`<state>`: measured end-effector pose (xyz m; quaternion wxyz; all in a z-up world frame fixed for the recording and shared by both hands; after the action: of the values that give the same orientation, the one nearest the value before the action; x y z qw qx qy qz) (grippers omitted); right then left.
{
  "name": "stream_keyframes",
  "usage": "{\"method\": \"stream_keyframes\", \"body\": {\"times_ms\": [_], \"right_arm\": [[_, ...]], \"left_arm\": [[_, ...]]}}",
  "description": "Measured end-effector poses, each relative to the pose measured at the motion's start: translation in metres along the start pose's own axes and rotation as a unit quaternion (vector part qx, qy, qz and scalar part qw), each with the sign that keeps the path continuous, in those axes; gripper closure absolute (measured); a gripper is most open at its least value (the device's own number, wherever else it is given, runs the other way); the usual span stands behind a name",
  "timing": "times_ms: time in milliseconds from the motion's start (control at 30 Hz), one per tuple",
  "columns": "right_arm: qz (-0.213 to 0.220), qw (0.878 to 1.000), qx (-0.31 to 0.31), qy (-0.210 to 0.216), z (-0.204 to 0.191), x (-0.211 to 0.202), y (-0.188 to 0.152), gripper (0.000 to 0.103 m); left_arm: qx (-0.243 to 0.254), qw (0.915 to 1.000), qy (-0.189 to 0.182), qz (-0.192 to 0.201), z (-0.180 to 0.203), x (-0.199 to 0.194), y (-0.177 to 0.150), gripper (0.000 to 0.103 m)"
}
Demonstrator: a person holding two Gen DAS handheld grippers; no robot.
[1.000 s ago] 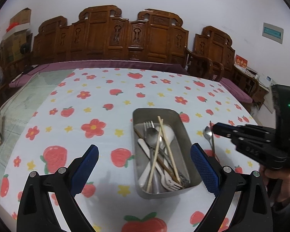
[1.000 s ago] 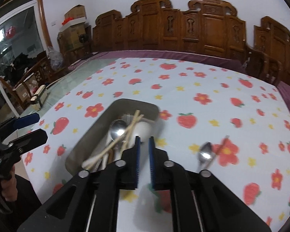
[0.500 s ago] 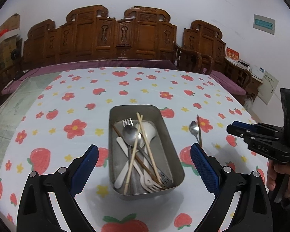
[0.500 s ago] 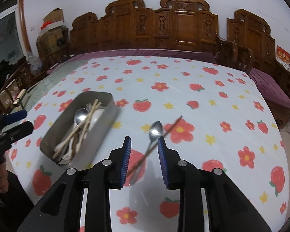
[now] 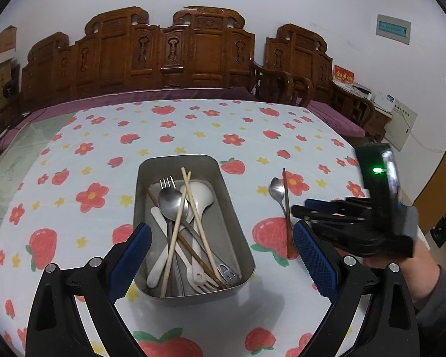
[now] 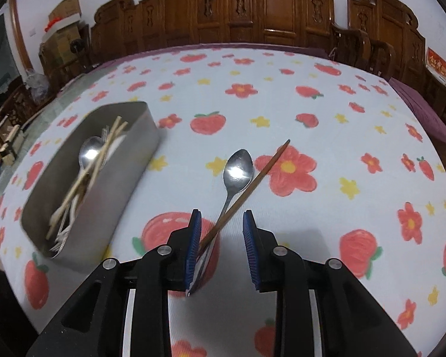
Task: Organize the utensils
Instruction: 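Move the right gripper toward the last metal spoon and chopstick, then grasp the metal spoon with the left gripper while the right gripper grasps the wooden chopstick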
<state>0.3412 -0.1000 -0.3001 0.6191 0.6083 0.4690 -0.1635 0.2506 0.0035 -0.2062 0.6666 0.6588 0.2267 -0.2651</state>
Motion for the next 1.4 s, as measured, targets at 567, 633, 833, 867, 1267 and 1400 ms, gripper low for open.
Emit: {"method": "stream_keyframes", "body": {"times_ms": [567, 633, 833, 867, 1267, 1400], "right_arm": [[-0.037, 0.998, 0.048, -0.003, 0.028, 0.013, -0.015, 0.097], [-0.038, 0.998, 0.041, -0.009, 0.034, 0.007, -0.019, 0.097], [-0.021, 0.999, 0.015, -0.022, 0.057, -0.026, -0.025, 0.097], [-0.017, 1.000, 0.012, -0.024, 0.061, -0.031, -0.025, 0.097], [0.029, 0.999, 0.031, -0.011, 0.103, -0.052, -0.032, 0.097], [0.032, 0.999, 0.036, -0.015, 0.113, -0.051, -0.033, 0.097]], "left_arm": [[0.022, 0.9997, -0.006, -0.003, 0.020, 0.000, -0.007, 0.011], [0.027, 0.9996, -0.008, -0.004, 0.026, -0.001, -0.008, 0.011], [0.047, 0.9987, -0.011, -0.013, 0.051, 0.001, -0.009, 0.011], [0.051, 0.9985, -0.011, -0.014, 0.056, 0.002, -0.008, 0.011], [0.083, 0.9959, 0.007, -0.036, 0.104, 0.045, 0.007, 0.011], [0.092, 0.9945, 0.012, -0.047, 0.114, 0.067, 0.012, 0.011]]}}
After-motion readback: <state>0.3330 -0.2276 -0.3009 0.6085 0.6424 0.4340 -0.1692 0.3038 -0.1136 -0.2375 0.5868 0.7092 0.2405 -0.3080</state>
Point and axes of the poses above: each gripper's, at about its wrist camera, not at the fingertips, and x roughly the way its jaws point, z to its right, y to its top, the point moved 10 cm from there along x, roughly the way its jaws point, and after that the axes turned 7 degrees about y, right-handed, at the moved point
